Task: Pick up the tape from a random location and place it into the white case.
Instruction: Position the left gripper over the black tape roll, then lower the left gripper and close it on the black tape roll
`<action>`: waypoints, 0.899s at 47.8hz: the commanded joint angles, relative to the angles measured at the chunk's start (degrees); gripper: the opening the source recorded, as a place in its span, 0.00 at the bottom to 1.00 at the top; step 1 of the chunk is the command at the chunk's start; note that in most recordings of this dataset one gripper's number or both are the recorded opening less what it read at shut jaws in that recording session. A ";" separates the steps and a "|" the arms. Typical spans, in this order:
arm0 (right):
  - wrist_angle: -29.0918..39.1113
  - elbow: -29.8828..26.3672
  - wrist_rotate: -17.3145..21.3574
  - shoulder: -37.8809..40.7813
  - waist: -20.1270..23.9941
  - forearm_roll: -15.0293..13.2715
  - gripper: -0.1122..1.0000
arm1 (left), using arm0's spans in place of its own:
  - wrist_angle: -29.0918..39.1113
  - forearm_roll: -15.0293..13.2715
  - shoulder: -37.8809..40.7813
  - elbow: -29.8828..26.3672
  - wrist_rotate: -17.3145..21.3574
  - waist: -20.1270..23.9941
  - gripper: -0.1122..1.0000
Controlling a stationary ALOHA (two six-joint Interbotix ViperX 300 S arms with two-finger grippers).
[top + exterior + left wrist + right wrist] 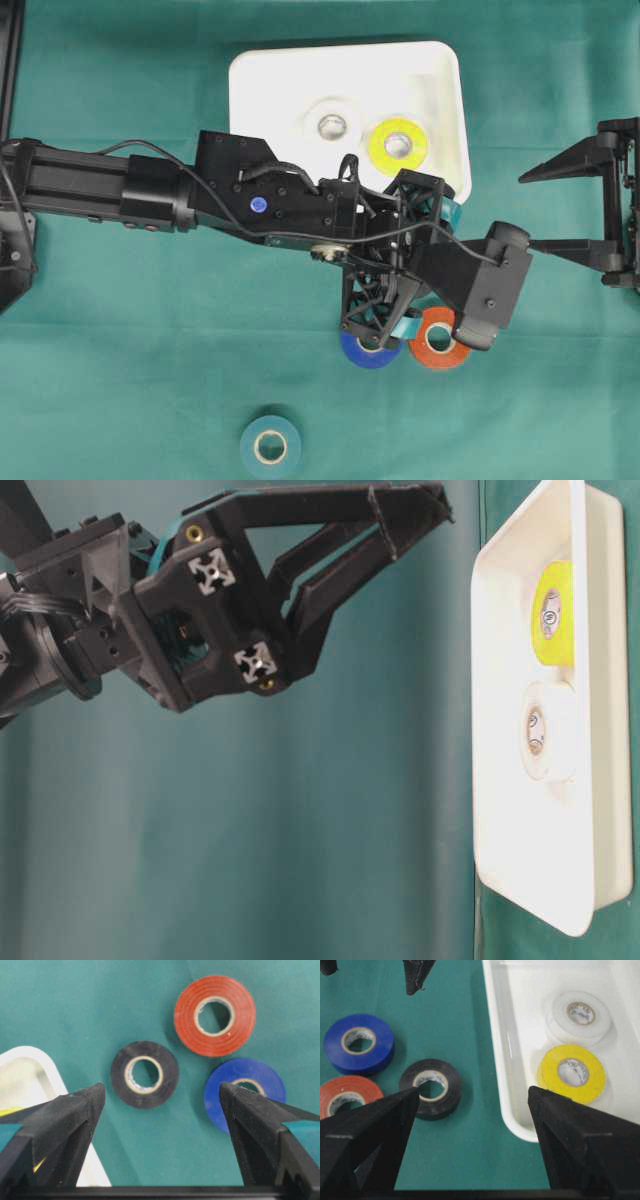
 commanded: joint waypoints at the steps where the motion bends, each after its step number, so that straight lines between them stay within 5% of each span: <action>1: -0.35 -0.79 -0.09 0.35 -0.09 -0.18 0.85 | -0.53 0.09 -1.67 -0.79 0.00 0.09 0.94; 43: -0.88 -0.62 -0.09 1.05 -0.09 -0.26 0.85 | -11.95 0.35 2.11 8.44 0.09 2.02 0.94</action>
